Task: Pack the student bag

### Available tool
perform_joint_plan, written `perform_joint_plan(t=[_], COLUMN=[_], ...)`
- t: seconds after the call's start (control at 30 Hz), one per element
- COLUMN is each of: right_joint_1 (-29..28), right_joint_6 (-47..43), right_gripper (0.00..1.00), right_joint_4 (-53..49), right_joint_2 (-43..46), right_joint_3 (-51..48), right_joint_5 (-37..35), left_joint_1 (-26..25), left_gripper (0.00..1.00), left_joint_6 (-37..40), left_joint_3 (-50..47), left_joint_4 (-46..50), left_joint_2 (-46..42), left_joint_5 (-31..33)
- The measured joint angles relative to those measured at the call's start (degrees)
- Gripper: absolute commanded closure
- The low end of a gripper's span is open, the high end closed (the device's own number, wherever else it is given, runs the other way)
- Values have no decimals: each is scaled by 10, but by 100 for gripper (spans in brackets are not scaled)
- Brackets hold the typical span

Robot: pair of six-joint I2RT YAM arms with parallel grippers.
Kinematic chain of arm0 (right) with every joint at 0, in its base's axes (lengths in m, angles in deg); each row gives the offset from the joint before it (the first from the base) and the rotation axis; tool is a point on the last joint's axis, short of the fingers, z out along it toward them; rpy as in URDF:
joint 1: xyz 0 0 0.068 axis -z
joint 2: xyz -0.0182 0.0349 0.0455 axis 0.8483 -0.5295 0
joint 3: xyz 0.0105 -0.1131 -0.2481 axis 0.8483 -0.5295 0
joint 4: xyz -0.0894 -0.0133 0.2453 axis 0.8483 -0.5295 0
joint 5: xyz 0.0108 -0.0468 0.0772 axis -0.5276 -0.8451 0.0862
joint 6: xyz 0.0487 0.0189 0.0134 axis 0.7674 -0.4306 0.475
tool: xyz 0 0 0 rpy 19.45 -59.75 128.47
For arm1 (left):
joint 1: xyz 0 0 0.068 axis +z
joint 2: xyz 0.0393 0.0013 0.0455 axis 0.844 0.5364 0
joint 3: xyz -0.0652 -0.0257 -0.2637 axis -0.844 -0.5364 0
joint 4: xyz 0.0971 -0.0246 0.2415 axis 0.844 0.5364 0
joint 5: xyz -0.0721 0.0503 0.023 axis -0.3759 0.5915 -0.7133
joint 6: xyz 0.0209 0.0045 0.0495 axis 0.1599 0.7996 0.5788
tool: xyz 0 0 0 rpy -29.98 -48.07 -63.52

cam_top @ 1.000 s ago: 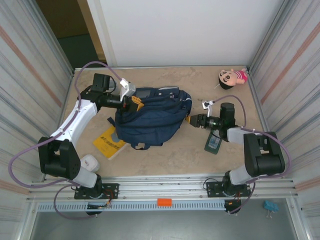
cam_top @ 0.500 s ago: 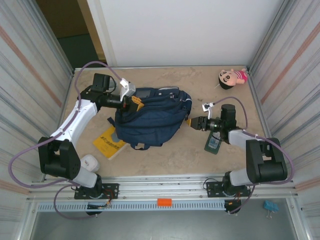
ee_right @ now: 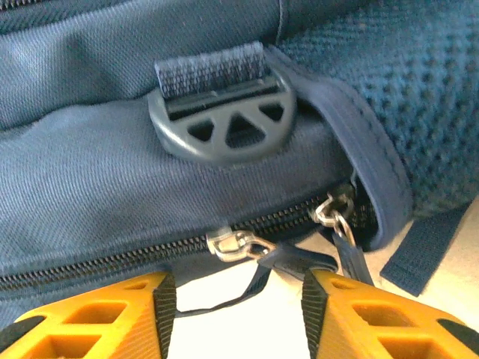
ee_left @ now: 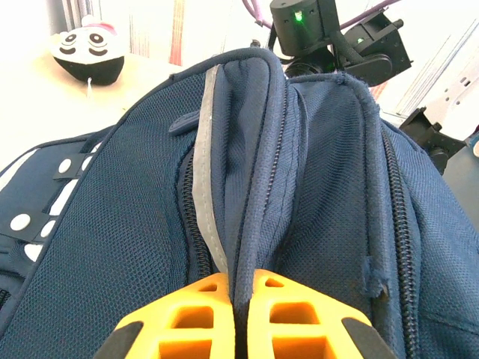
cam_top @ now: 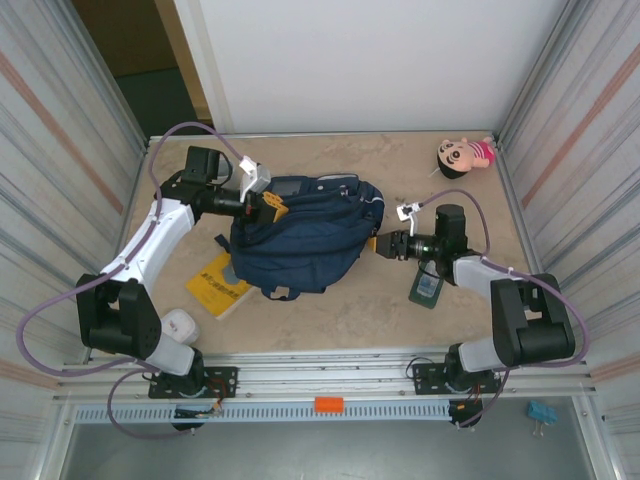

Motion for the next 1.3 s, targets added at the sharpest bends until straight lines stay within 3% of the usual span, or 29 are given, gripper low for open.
perform_joint_plan(t=[0.2, 0.47, 0.8, 1.0, 1.13, 1.3], right_joint_1=[1, 4, 1, 5, 5, 5], right_joint_6=[-8, -10, -25, -24, -23, -25], right_gripper=[43, 46, 87, 99, 100, 87], right_joint_4=[2, 7, 13, 12, 12, 9], right_joint_2=[-11, -49, -54, -53, -46, -35], right_joint_3=[9, 32, 40, 41, 41, 41], right_joint_5=[-7, 4, 43, 46, 50, 52], left_joint_1=[0, 2, 5, 5, 5, 5], left_gripper=[100, 100, 100, 100, 100, 100], left_joint_6=[0, 6, 13, 11, -5, -16], left_joint_3=[0, 3, 9, 9, 2, -2], left_joint_4=[0, 11, 22, 17, -9, -23], left_joint_2=[0, 0, 0, 0, -2, -4], left_joint_5=[-3, -6, -15, -14, -12, -14])
